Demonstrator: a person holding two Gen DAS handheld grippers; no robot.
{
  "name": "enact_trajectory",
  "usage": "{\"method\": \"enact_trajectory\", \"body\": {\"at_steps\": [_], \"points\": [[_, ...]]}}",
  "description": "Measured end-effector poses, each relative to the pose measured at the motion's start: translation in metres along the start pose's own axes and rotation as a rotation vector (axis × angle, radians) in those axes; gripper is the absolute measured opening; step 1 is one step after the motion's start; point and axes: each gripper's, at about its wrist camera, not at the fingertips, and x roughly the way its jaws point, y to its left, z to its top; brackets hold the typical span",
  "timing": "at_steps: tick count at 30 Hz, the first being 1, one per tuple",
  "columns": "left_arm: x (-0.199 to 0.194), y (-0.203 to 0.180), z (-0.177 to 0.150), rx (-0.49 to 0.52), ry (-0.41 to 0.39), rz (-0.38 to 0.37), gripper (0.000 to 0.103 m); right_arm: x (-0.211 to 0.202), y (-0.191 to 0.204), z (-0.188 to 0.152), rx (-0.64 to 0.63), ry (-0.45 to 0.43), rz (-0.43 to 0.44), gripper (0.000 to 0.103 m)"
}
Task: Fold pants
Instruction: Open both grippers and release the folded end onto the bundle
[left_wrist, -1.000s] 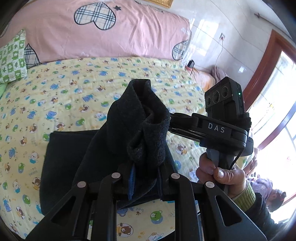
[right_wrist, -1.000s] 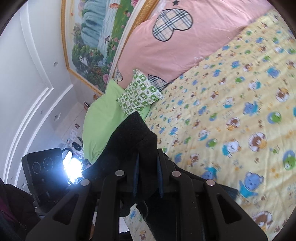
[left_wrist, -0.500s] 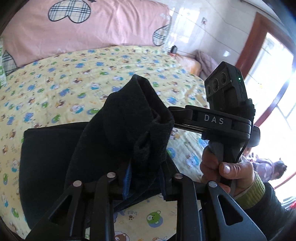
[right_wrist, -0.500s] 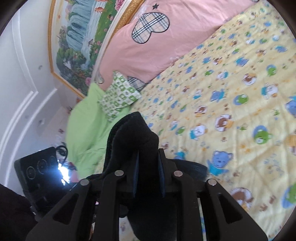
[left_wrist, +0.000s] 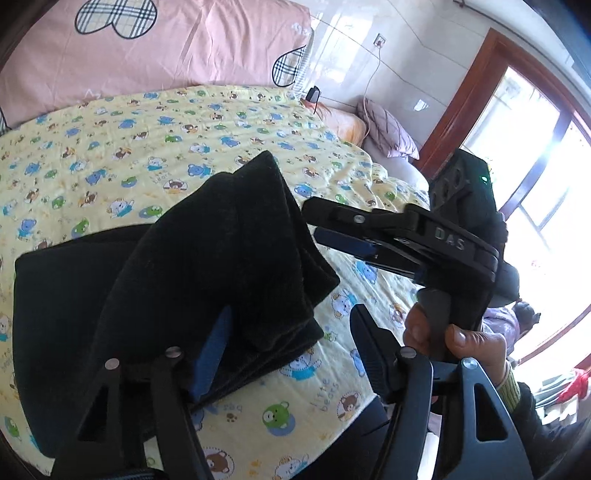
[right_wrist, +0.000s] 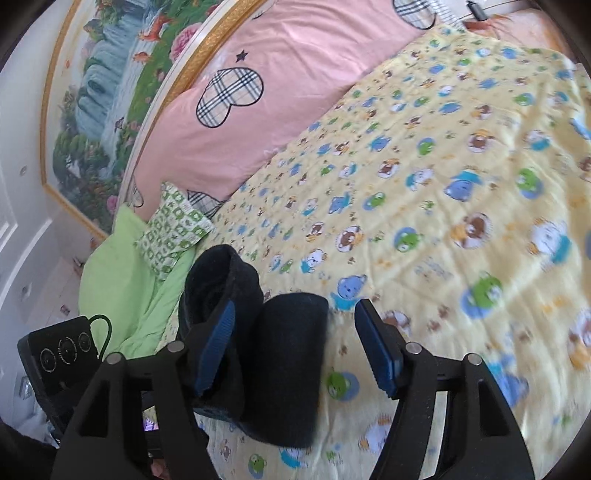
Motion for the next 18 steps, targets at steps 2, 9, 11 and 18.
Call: {"method": "enact_trajectory", "body": {"at_steps": [2,9,11,18], "points": [[-0.007,0.004,-0.001,-0.020,-0.006,-0.018,0.067,-0.006,0.004,-0.002,-0.003,-0.007,-0.005,0.069],[-0.036,0.020,-0.007,-0.066,-0.052,0.019,0.067,-0.019,0.033,-0.010,-0.071,-0.030,-0.057,0.075],[-0.043,0.028,-0.009,-0.091,-0.066,0.024,0.067,-0.018,0.041,-0.010,-0.089,-0.018,-0.065,0.079],[-0.065,0.046,-0.014,-0.132,-0.107,0.051,0.067,-0.015,0.070,-0.014,-0.181,-0.023,-0.134,0.080]]}}
